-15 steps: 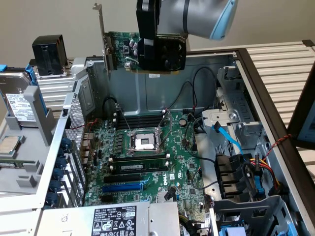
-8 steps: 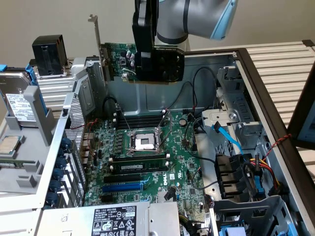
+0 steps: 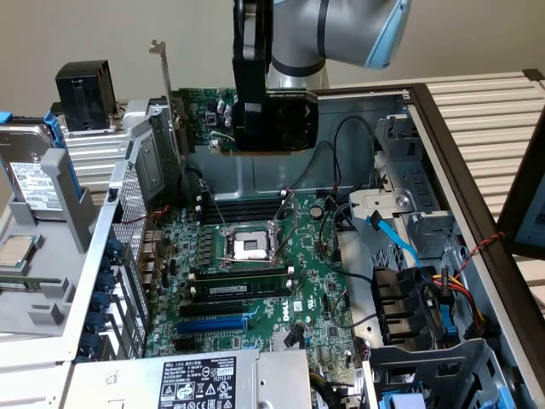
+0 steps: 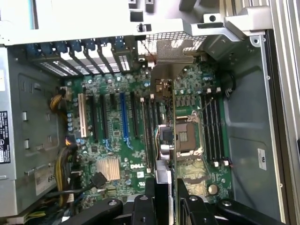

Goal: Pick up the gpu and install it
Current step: 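Insert the gpu into the slot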

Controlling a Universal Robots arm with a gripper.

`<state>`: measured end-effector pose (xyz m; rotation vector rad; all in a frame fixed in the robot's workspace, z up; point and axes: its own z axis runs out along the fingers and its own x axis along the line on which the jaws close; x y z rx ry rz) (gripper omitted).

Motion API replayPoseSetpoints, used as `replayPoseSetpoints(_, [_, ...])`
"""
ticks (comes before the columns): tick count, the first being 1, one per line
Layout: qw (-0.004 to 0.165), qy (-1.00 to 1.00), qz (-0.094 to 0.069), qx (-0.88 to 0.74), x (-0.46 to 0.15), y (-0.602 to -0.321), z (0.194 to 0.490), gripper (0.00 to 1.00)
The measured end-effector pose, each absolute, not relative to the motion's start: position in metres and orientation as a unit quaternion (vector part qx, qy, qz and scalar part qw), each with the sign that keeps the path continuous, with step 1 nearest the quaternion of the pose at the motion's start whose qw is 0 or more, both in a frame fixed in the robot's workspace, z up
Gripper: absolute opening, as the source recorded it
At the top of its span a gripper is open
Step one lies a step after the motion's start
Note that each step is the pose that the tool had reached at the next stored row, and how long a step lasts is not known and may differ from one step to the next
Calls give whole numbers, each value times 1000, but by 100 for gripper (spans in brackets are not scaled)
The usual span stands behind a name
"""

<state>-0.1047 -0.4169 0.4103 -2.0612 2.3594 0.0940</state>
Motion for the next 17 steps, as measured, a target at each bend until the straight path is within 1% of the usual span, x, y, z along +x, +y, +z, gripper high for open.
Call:
replayPoseSetpoints(6, [3,745,30,-666,-108,-420,401,28])
replayPoseSetpoints(17, [1,734,32,-678,-110,-433,391,28])
